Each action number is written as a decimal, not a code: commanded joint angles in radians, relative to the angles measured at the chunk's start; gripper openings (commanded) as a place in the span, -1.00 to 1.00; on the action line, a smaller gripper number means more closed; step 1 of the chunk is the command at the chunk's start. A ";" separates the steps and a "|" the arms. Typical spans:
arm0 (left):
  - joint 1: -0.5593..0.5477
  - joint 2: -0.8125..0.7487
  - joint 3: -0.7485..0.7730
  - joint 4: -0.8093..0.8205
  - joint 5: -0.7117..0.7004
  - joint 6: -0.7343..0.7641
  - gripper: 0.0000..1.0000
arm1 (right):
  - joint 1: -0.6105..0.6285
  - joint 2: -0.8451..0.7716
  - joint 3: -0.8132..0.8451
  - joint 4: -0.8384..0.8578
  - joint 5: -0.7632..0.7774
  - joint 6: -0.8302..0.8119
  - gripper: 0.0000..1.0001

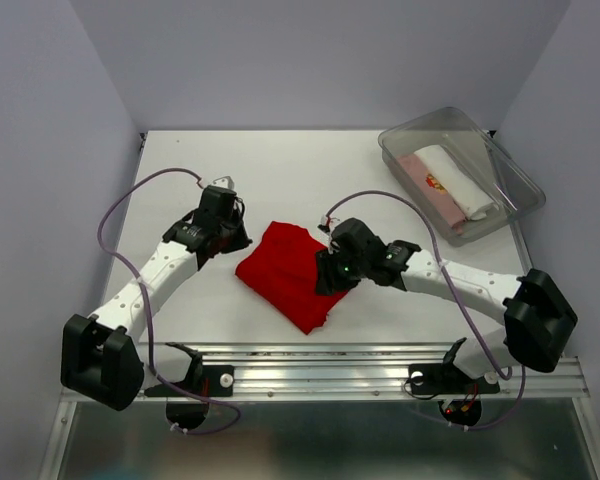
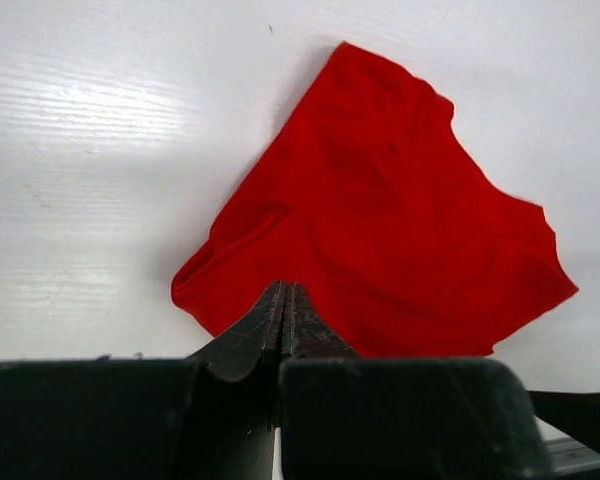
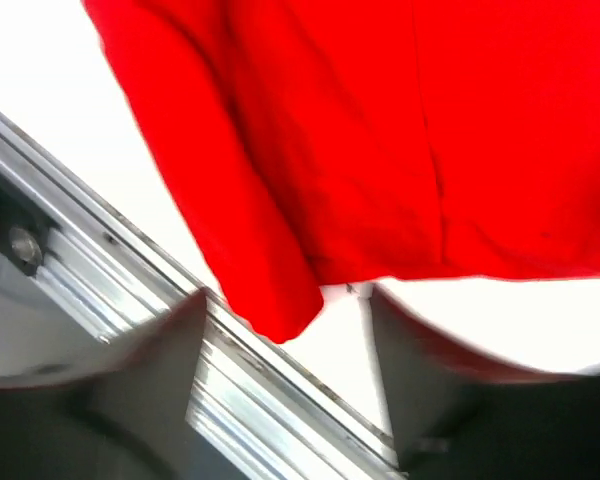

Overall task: Roll the t-shirts
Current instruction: Roll the T-shirt to the center of the board.

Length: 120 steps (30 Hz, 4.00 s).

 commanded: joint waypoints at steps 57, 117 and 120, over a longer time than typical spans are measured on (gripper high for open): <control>-0.116 0.180 -0.179 0.156 -0.069 -0.222 -1.00 | 0.103 0.410 0.168 0.252 0.171 0.218 -0.99; 0.251 -0.204 0.020 -0.198 -0.175 -0.115 -0.57 | 0.409 0.435 0.530 -0.171 0.763 -0.190 0.32; 0.254 -0.211 0.011 -0.185 -0.163 -0.113 -0.57 | 0.435 0.461 0.547 -0.168 0.783 -0.207 0.33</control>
